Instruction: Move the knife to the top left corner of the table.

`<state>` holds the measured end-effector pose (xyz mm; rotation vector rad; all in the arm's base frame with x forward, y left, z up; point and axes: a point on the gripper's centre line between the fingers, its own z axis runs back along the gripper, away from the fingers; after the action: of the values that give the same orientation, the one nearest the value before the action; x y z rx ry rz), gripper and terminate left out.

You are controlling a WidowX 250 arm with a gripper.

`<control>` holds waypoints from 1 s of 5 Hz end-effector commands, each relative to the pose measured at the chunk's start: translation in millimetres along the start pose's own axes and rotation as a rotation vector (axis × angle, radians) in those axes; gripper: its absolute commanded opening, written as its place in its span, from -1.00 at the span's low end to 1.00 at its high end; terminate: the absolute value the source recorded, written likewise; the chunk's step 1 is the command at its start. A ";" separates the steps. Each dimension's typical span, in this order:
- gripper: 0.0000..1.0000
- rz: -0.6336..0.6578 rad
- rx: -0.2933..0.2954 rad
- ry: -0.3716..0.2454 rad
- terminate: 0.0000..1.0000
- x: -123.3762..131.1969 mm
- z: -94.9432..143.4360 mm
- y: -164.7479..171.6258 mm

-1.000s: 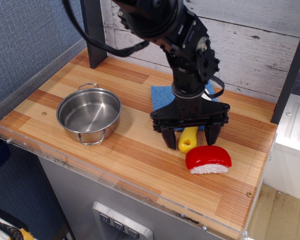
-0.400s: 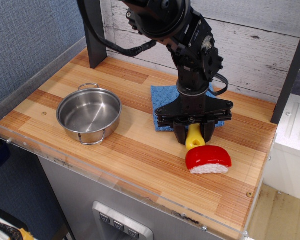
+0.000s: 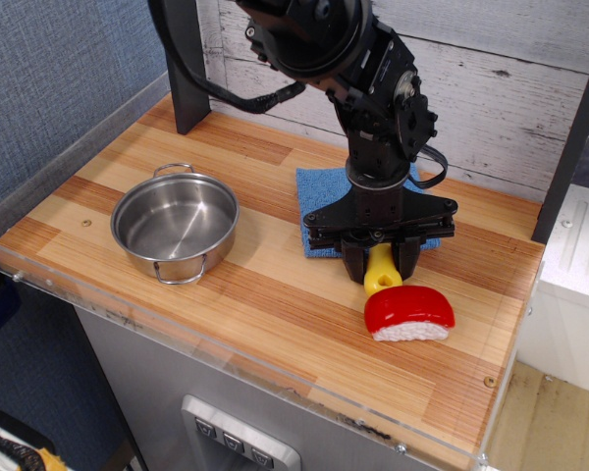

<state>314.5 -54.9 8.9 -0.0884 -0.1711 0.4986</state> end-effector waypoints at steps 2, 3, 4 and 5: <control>-1.00 0.037 -0.098 -0.115 -1.00 0.8 77.4 -13.6; -1.00 0.090 -0.135 -0.145 -1.00 5.7 101.6 -9.5; -1.00 0.146 -0.146 -0.185 -1.00 17.9 122.5 0.3; -1.00 0.279 -0.121 -0.231 -1.00 31.6 137.6 15.1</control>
<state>309.0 -21.4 128.5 -0.1476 -0.3567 0.7828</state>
